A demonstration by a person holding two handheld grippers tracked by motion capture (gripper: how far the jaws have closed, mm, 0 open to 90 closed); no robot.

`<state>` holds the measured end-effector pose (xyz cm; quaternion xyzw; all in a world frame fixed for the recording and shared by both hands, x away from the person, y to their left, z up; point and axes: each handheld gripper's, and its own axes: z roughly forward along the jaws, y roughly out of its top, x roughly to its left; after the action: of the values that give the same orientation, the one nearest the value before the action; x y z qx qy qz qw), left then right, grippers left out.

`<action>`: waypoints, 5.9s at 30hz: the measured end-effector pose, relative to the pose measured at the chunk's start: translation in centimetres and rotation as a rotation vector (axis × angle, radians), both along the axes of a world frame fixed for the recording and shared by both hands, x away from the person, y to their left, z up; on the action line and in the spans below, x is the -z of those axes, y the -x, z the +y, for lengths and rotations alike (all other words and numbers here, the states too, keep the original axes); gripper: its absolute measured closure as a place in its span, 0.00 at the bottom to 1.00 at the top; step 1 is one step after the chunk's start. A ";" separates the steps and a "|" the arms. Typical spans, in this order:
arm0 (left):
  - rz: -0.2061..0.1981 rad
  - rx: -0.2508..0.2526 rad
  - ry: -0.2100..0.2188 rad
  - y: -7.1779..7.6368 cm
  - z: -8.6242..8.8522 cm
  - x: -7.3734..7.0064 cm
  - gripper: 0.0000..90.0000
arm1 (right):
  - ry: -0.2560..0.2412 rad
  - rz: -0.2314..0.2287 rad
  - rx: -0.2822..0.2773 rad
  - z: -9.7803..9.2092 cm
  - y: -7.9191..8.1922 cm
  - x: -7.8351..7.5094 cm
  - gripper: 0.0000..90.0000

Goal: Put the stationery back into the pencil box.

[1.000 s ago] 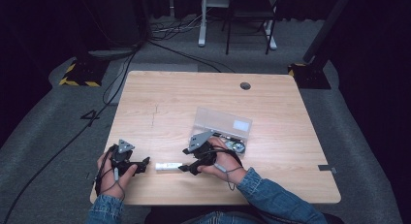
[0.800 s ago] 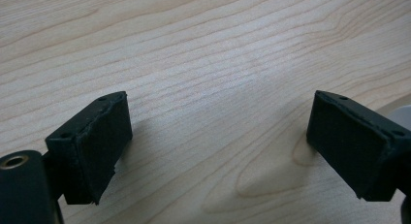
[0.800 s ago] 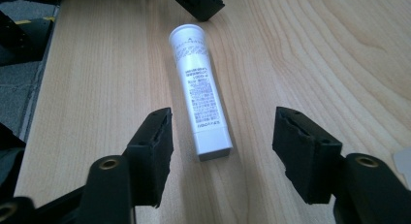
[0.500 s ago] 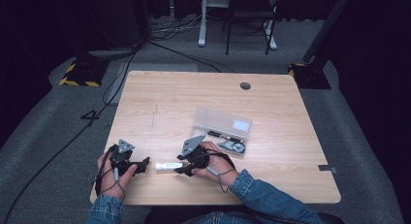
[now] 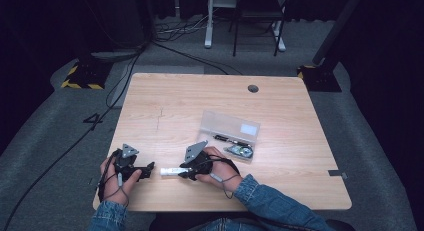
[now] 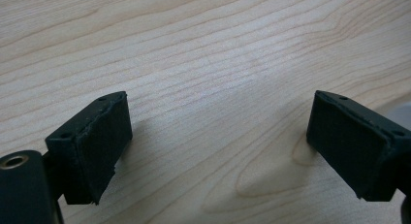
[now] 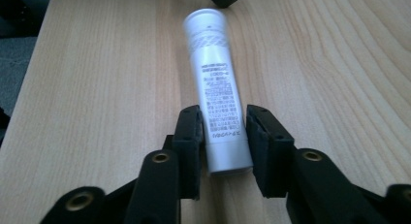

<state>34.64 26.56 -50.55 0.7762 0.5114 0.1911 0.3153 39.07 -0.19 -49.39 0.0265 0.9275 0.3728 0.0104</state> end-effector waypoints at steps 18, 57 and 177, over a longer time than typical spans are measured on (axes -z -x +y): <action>0.000 0.001 -0.001 0.0 0.0 0.0 0.10 | 0.001 -0.070 -0.069 -0.6 0.7 -1.8 0.79; -0.005 0.004 -0.010 0.0 0.1 0.0 0.11 | -0.134 -0.081 -0.032 -7.5 -2.4 -8.7 0.79; 0.000 0.009 0.002 -0.1 0.0 0.0 0.10 | 0.079 -0.108 0.093 -14.1 -9.1 -4.3 0.67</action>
<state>34.78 26.60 -50.56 0.7781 0.5083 0.1890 0.3170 48.12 -14.27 -45.07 0.0492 0.9374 0.3358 0.0787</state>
